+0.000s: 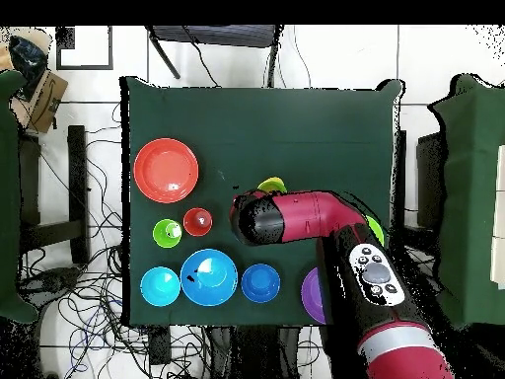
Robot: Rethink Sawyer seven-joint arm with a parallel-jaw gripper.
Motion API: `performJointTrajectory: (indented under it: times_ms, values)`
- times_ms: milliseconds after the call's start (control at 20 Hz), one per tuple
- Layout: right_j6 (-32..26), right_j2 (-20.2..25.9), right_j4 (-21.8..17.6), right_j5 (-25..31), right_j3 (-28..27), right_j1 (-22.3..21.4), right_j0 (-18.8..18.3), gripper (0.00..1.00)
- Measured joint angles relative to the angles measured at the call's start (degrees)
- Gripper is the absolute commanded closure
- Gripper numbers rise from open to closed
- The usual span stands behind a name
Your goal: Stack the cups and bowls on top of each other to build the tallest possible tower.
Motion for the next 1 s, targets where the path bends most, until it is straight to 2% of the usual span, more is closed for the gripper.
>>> performJointTrajectory:
  times_ms: [650, 1000]
  values:
    - [0.0, -1.1, 1.4, 0.0, 0.0, -4.6, 0.3, 1.0]
    - [0.0, -2.0, 1.9, 0.0, 0.0, -5.1, 0.3, 1.0]
